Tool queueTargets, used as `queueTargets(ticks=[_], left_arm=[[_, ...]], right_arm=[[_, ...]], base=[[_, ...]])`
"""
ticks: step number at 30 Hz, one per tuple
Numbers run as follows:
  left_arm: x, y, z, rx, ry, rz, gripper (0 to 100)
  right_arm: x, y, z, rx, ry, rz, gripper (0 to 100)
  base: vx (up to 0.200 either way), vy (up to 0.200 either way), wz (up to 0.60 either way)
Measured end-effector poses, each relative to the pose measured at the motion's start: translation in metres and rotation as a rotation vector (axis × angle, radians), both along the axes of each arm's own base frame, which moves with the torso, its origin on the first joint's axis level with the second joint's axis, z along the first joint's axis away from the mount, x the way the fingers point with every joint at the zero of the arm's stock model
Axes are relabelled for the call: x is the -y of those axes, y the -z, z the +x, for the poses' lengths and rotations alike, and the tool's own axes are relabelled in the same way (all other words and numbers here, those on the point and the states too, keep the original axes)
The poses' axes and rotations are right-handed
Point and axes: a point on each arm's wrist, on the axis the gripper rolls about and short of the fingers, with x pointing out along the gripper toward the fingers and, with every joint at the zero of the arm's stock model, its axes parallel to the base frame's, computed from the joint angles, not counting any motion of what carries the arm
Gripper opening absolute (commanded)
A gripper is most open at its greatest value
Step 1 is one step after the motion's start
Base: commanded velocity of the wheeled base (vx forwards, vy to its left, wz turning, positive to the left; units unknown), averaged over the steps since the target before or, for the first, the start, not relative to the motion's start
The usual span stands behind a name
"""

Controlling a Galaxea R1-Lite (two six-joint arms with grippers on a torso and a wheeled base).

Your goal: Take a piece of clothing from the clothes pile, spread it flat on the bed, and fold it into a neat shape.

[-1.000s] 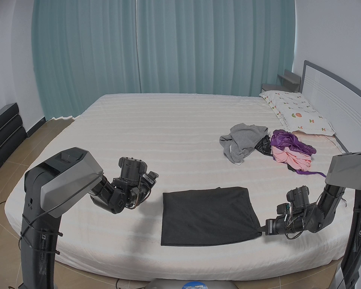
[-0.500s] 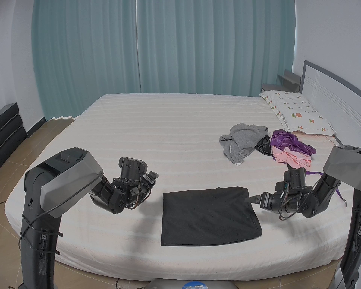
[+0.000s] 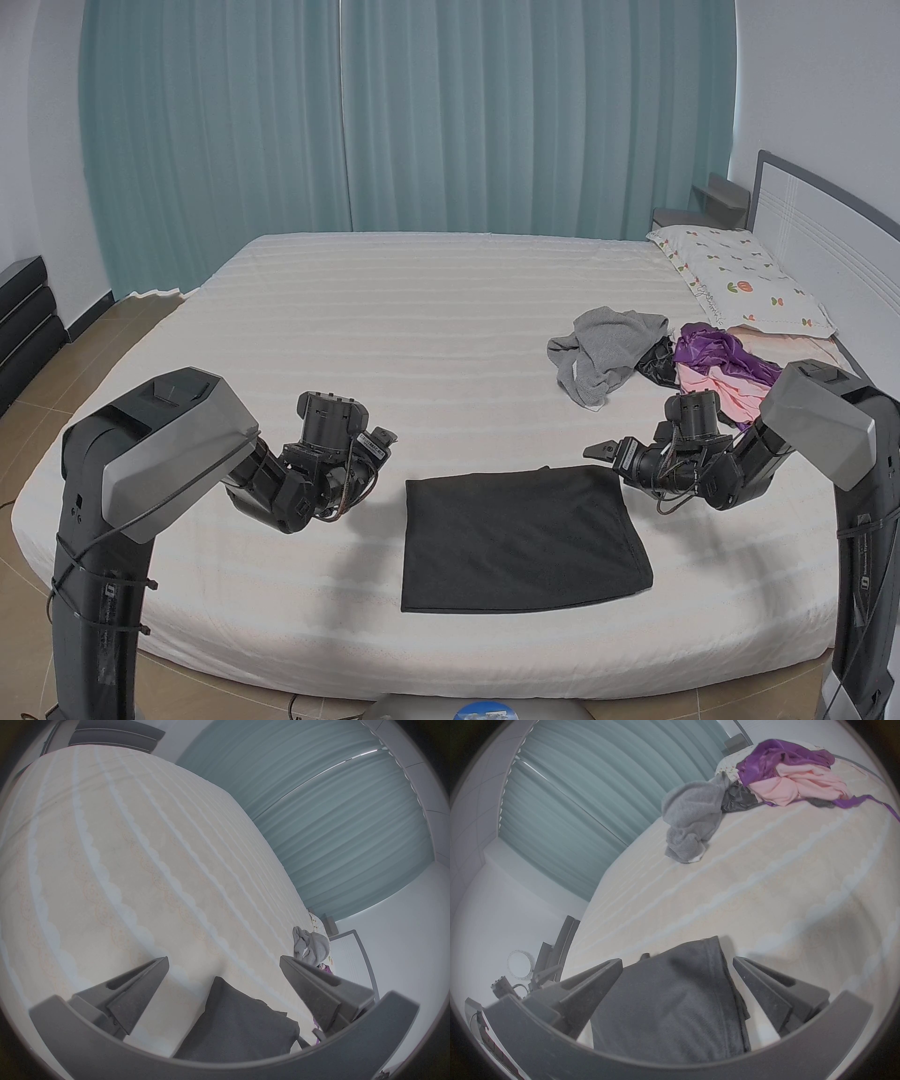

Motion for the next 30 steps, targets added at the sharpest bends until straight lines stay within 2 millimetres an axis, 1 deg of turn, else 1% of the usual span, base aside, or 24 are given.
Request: queueTargets(ticks=[6, 7, 15, 30], left_arm=[[0.001, 0.000, 0.000, 0.001, 0.001, 0.001, 100], [0.001, 0.000, 0.000, 0.000, 0.001, 0.001, 100], [0.001, 0.001, 0.000, 0.001, 0.001, 0.001, 100], [0.000, 0.003, -0.002, -0.004, 0.015, 0.021, 100]], right_arm=[[-0.001, 0.012, 0.009, -0.019, 0.008, 0.002, 100], [0.000, 0.014, 0.010, -0.020, 0.012, 0.005, 0], [0.001, 0.017, 0.020, -0.025, 0.064, 0.045, 0], [0.010, 0.017, 0.022, -0.020, 0.116, 0.026, 0]], base=[[0.000, 0.000, 0.00], [0.000, 0.000, 0.00], [0.000, 0.000, 0.00], [0.000, 0.000, 0.00]])
